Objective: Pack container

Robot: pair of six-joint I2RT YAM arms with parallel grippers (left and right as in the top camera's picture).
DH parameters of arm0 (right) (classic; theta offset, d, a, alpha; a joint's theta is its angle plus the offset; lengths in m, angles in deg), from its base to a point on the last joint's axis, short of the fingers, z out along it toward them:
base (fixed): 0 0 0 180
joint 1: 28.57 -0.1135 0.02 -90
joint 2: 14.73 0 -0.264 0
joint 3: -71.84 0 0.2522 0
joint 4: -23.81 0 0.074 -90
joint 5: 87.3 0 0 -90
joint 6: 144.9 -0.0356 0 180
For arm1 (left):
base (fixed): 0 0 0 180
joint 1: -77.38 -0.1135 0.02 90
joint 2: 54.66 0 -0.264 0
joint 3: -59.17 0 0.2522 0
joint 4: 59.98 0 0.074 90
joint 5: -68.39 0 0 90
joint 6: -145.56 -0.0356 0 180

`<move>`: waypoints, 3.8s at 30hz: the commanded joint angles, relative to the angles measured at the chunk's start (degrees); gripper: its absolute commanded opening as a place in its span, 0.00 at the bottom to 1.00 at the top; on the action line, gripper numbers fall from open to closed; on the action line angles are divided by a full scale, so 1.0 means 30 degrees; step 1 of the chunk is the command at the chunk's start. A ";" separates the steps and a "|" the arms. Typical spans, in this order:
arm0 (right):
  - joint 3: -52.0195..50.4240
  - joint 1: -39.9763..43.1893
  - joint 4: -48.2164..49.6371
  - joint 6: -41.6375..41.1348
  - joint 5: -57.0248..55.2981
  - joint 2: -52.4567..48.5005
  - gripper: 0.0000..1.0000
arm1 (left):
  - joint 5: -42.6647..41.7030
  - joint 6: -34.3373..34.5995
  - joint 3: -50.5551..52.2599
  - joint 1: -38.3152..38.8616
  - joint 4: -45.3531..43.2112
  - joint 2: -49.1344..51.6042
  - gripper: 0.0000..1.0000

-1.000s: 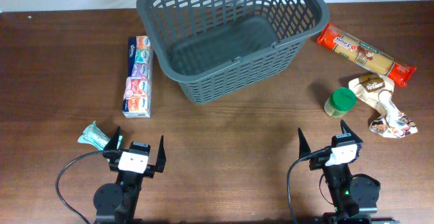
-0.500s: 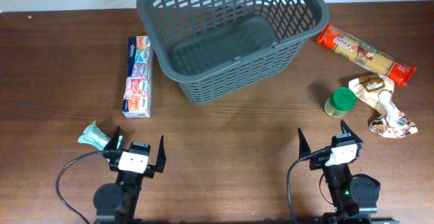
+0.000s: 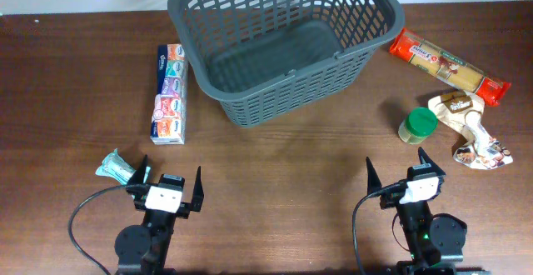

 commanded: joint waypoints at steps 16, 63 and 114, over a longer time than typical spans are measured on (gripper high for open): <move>-0.0087 -0.0189 0.0197 -0.0080 -0.0321 0.0240 0.99 | -0.2892 -0.0226 0.0189 0.0073 -0.1005 -0.0153 0.99; 1.2007 -0.0153 -0.1647 -0.3177 0.6076 -0.6397 0.99 | -1.2429 0.6331 -0.6594 0.0248 -0.6186 0.6761 0.99; 4.4260 -0.0189 -2.5303 -0.1311 0.3701 -3.1816 0.99 | 0.9151 0.8706 -3.0177 1.6772 1.4928 2.5893 0.99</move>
